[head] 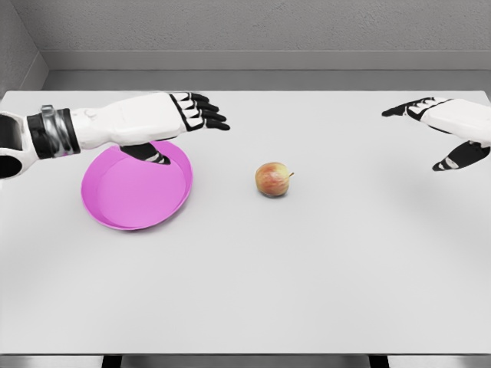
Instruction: Put the apple on the plate with both arms
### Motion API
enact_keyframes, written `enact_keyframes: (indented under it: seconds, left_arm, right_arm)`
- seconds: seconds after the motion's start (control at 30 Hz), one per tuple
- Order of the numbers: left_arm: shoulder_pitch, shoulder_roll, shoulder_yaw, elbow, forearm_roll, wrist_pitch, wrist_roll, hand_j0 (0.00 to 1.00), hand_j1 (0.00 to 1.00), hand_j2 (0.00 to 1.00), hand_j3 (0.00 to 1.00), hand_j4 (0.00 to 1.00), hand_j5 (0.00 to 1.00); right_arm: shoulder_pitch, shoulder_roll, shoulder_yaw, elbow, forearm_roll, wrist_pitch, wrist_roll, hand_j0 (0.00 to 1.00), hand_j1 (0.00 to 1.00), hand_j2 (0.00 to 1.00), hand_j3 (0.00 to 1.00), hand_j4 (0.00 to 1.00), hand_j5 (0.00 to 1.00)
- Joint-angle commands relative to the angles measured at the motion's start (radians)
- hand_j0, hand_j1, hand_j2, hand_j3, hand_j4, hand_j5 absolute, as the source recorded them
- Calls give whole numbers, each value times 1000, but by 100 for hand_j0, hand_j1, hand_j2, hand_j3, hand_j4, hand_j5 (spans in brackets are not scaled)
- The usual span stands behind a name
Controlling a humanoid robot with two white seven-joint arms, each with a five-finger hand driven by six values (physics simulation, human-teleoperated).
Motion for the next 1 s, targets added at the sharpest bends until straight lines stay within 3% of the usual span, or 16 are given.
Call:
enact_keyframes:
  seconds: [0.0, 0.1, 0.17, 0.23, 0.3, 0.5, 0.7, 0.97]
  left_arm:
    - [-5, -67, -43, -5, -6, 1, -63, 100, 100, 100, 100, 100, 100]
    - [-20, -136, -46, 0, -79, 1, -68, 100, 100, 100, 100, 100, 100]
    - [-35, -184, -81, 7, -126, 1, -68, 100, 100, 100, 100, 100, 100]
    - [-46, -217, -88, 47, -135, 1, -68, 100, 100, 100, 100, 100, 100]
    - [-51, -256, -88, 89, -158, 1, -68, 100, 100, 100, 100, 100, 100]
    - [-71, -346, -91, 205, -192, 1, -68, 100, 100, 100, 100, 100, 100]
    - [-124, -409, -155, 357, -212, 1, -69, 100, 100, 100, 100, 100, 100]
    - [-152, -468, -212, 431, -234, 1, -69, 100, 100, 100, 100, 100, 100]
  right_arm:
    - [-6, 10, 41, -23, -1, -39, 0, 100, 100, 100, 100, 100, 100]
    - [-71, 31, 123, -51, -1, -47, 0, 100, 100, 100, 100, 100, 100]
    - [-77, 30, 127, -40, -2, -40, 0, 100, 100, 100, 100, 100, 100]
    - [-78, 25, 120, 15, -2, -37, 0, 100, 100, 100, 100, 100, 100]
    - [-77, 24, 118, 20, -2, -39, 0, 100, 100, 100, 100, 100, 100]
    - [-77, 16, 118, 23, -2, -37, 0, 100, 100, 100, 100, 100, 100]
    - [-75, 14, 118, 12, -2, -39, 0, 100, 100, 100, 100, 100, 100]
    - [-74, 16, 121, 14, -2, -37, 0, 100, 100, 100, 100, 100, 100]
